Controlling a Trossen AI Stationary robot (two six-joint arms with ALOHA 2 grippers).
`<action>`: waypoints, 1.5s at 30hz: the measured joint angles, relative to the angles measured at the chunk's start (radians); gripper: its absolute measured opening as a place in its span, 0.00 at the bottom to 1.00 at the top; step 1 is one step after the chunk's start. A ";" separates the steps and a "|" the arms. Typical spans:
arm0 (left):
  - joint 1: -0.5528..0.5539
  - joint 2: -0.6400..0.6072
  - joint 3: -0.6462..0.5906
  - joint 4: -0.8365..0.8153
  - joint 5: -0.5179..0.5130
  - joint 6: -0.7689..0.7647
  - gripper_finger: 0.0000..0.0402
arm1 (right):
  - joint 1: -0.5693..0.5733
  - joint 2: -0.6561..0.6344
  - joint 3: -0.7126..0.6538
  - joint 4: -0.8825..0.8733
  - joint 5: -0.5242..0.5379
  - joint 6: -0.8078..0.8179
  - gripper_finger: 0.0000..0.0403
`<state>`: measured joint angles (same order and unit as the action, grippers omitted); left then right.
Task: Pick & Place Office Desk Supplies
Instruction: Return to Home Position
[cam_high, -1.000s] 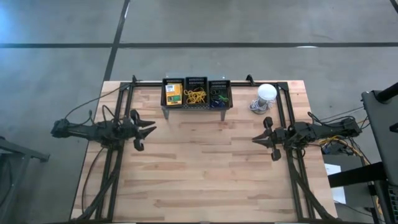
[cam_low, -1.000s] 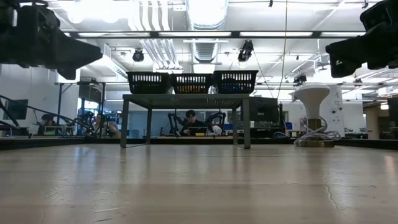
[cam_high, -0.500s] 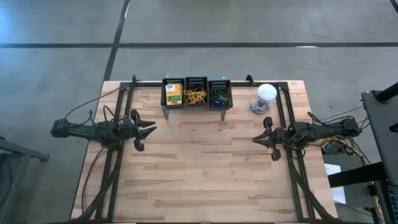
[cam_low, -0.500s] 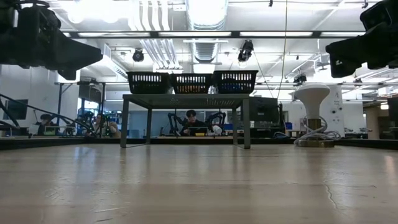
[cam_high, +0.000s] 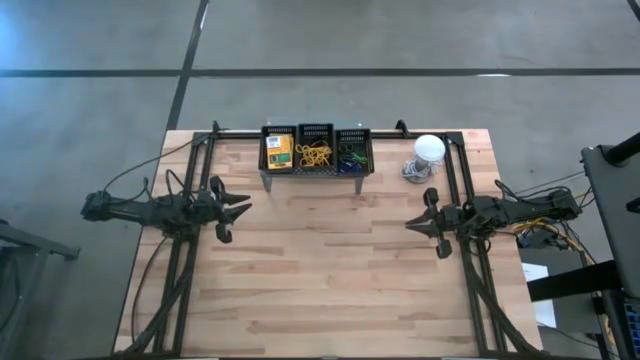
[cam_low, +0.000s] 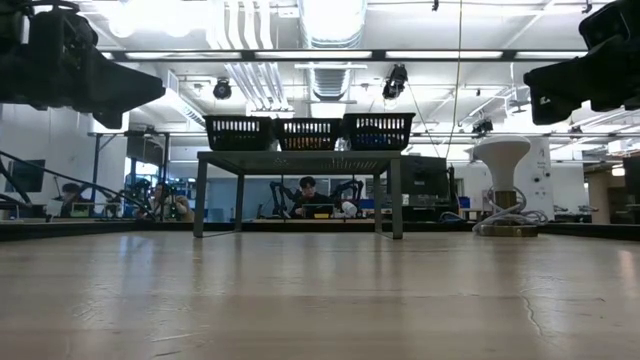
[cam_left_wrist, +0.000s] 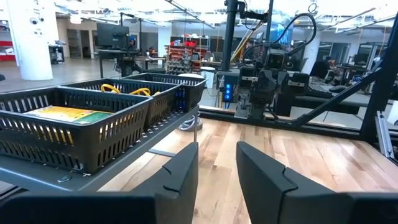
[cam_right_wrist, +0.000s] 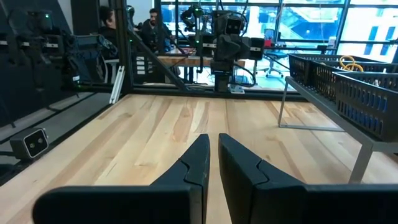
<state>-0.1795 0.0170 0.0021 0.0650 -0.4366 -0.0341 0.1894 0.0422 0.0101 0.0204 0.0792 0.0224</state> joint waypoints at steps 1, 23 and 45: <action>0.000 0.000 0.000 0.000 0.000 0.000 0.28 | 0.000 0.000 0.000 0.000 0.000 0.000 0.08; 0.000 0.000 0.000 0.001 0.000 0.000 0.28 | -0.217 -0.042 -0.001 -0.003 -0.158 0.050 0.08; 0.000 0.000 0.000 0.001 0.000 -0.001 0.28 | -0.214 -0.033 -0.001 -0.002 -0.156 0.074 0.08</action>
<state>-0.1795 0.0170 0.0017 0.0662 -0.4370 -0.0349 -0.0242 0.0090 0.0093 0.0185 -0.0772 0.0959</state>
